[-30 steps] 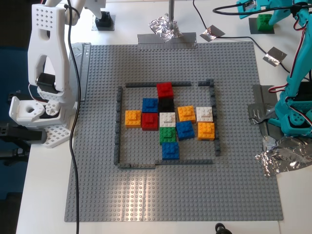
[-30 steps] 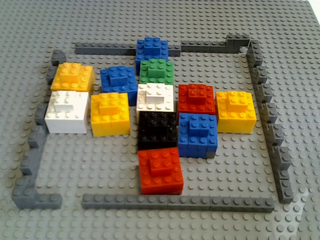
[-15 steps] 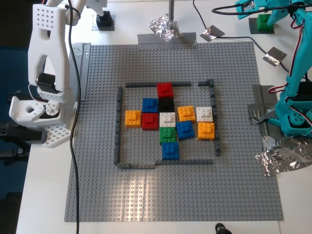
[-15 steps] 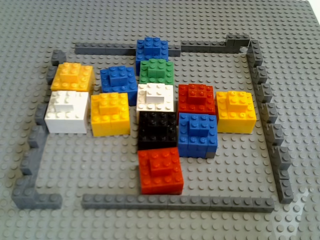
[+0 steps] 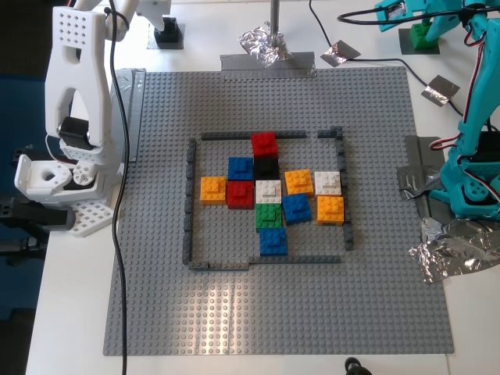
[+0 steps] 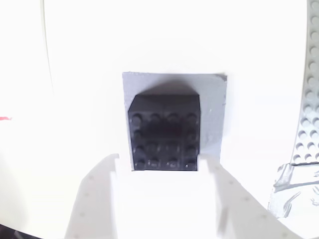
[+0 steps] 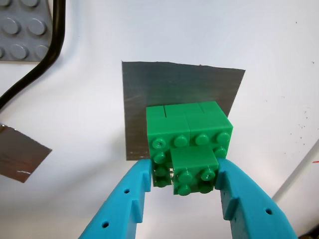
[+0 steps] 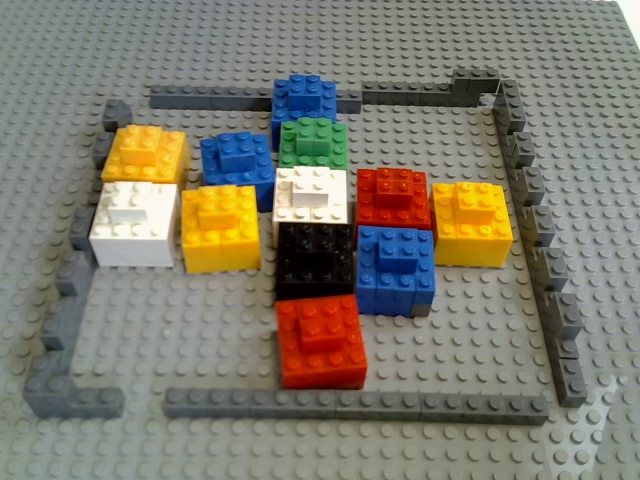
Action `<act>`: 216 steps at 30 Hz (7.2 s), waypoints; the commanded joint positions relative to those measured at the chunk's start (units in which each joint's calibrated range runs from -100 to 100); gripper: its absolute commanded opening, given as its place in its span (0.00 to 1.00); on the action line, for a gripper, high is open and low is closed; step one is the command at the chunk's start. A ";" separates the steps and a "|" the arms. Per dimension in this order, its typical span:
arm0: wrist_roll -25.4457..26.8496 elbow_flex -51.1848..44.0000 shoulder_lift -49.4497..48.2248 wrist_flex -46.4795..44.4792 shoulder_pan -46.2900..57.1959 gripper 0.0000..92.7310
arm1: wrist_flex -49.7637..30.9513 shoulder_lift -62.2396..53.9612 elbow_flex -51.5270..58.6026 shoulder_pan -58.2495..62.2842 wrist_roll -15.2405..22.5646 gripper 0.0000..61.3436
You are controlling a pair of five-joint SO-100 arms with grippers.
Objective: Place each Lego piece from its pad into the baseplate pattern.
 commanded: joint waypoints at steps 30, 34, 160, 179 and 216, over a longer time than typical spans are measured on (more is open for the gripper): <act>0.40 -6.69 2.07 0.00 -0.68 0.00 | -3.11 0.27 -0.44 0.45 0.49 0.07; 0.40 -6.51 -0.94 1.63 -1.63 0.00 | -3.35 -1.27 -0.53 0.74 0.83 0.00; -14.45 62.74 -55.61 0.49 -86.79 0.00 | -15.72 -61.53 90.48 66.83 -13.87 0.26; -14.45 63.10 -47.98 -4.15 -87.81 0.00 | 1.77 -66.42 72.33 59.79 -11.48 0.26; -14.11 67.44 -45.66 -6.18 -87.01 0.27 | 13.90 -53.37 46.24 1.69 -6.84 0.00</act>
